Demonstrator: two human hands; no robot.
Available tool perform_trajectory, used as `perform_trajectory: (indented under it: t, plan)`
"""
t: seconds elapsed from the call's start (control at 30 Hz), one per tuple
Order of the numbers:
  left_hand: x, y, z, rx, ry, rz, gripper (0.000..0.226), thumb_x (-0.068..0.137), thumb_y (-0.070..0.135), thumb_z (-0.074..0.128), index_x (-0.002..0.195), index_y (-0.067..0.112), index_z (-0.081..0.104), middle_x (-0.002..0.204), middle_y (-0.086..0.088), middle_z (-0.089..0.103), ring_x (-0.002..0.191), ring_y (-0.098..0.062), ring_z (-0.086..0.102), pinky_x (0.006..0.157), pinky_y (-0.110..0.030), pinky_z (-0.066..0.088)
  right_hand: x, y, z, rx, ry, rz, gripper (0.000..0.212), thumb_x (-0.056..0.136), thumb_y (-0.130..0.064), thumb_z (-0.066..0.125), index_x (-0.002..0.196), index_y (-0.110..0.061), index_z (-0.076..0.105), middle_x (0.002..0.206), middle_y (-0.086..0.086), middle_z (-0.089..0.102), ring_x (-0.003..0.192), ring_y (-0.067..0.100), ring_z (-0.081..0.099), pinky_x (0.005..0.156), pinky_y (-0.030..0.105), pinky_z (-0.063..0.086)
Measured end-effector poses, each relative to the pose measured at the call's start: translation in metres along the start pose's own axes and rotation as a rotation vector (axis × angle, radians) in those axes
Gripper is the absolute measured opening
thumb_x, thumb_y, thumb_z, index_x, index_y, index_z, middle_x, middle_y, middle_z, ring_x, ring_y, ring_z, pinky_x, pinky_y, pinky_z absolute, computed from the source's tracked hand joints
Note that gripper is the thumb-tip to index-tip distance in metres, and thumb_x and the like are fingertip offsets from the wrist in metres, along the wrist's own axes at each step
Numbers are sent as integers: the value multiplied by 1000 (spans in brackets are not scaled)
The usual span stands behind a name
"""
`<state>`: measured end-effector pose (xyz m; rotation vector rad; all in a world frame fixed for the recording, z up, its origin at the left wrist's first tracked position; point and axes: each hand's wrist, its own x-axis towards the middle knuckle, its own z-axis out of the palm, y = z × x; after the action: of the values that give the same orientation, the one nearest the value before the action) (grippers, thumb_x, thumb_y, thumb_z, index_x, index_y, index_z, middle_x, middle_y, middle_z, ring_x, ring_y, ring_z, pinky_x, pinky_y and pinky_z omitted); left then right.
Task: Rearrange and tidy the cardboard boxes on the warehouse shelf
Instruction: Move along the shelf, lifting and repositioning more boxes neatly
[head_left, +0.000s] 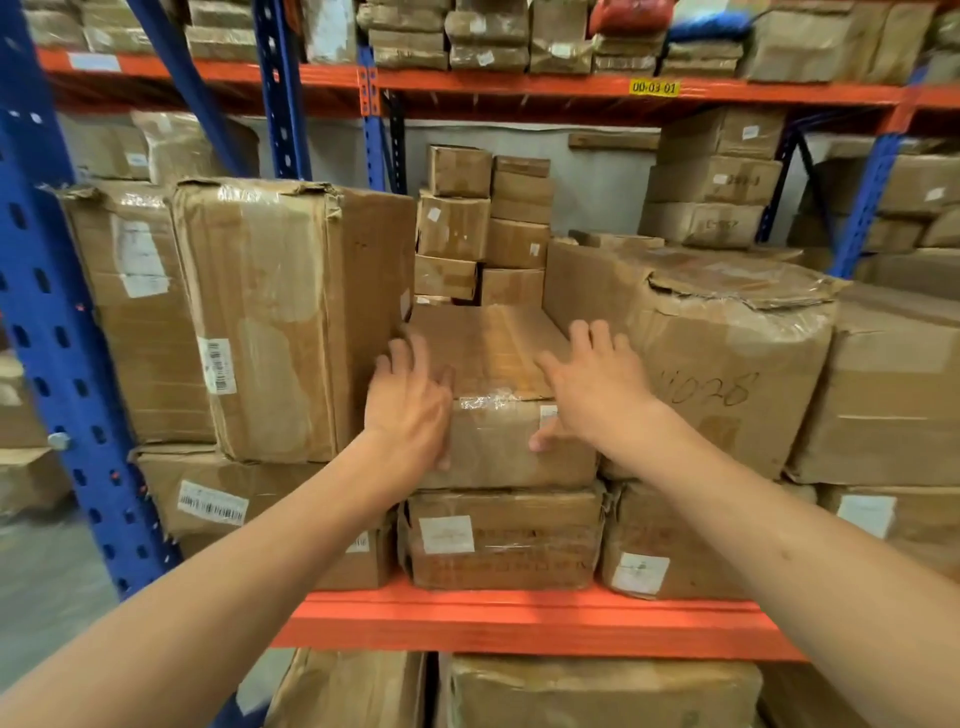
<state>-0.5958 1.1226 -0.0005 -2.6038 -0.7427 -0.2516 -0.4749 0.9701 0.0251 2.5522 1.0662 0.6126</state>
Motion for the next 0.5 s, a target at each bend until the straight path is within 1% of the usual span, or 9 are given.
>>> perform_trajectory:
  t: [0.03, 0.07, 0.1, 0.13, 0.2, 0.33, 0.37, 0.43, 0.5]
  plan:
    - [3, -1, 3, -15, -18, 40, 110, 72, 59, 81, 158, 23, 23, 157, -38, 14, 144, -50, 24, 117, -52, 27, 4, 3, 1, 38, -89, -74, 106, 73, -85, 61, 158, -31, 27, 159, 24, 24, 148, 43, 17, 117, 52, 22]
    - [6, -4, 7, -106, -62, 59, 111, 74, 55, 81, 160, 26, 17, 158, -36, 15, 146, -51, 20, 120, -54, 22, 6, 7, 4, 117, -192, -124, 110, 77, -83, 59, 163, -36, 10, 166, 23, 10, 153, 42, 1, 123, 53, 5]
    - [8, -8, 11, -210, -99, 61, 108, 76, 51, 82, 159, 28, 16, 156, -32, 22, 145, -50, 23, 119, -55, 24, 8, 11, 8, 197, -279, -145, 110, 80, -82, 57, 162, -40, -4, 168, 22, 1, 154, 40, -7, 124, 51, -5]
    - [10, -11, 15, -274, -111, 60, 106, 77, 49, 82, 158, 29, 18, 154, -29, 28, 142, -49, 27, 117, -56, 28, 10, 15, 13, 252, -319, -152, 110, 82, -81, 56, 160, -43, -11, 169, 22, -3, 154, 39, -9, 124, 49, -8]
    - [12, -11, 18, -290, -115, 53, 106, 76, 48, 83, 158, 28, 18, 153, -28, 29, 143, -51, 26, 115, -57, 29, 16, 15, 20, 268, -311, -164, 111, 82, -81, 55, 158, -45, -16, 169, 22, -6, 154, 39, -11, 124, 49, -7]
    - [6, -7, 15, -312, -112, 38, 106, 77, 44, 84, 159, 25, 19, 156, -33, 23, 146, -53, 20, 120, -58, 19, 19, 12, 10, 248, -397, -144, 115, 78, -83, 57, 158, -45, -16, 169, 20, -5, 154, 42, -9, 124, 54, 0]
    - [2, -8, 16, -329, -101, 38, 105, 79, 43, 83, 159, 24, 18, 158, -33, 20, 148, -53, 16, 122, -57, 15, 20, 12, 3, 241, -431, -139, 116, 77, -83, 59, 160, -44, -13, 170, 17, 1, 154, 42, -2, 124, 53, 6]
    - [-8, -10, 19, -388, -61, 66, 102, 83, 43, 79, 160, 22, 16, 162, -29, 15, 152, -47, 8, 126, -53, 7, 24, 13, -19, 276, -488, -159, 115, 77, -82, 62, 163, -37, 1, 168, 9, 19, 152, 34, 22, 120, 44, 23]
    - [-21, -16, 19, -542, -9, 137, 95, 83, 44, 78, 159, 21, 24, 163, -19, 22, 153, -38, 11, 126, -48, 8, 32, 12, -48, 385, -456, -202, 110, 76, -81, 64, 163, -34, 15, 165, 1, 31, 146, 25, 36, 113, 36, 31]
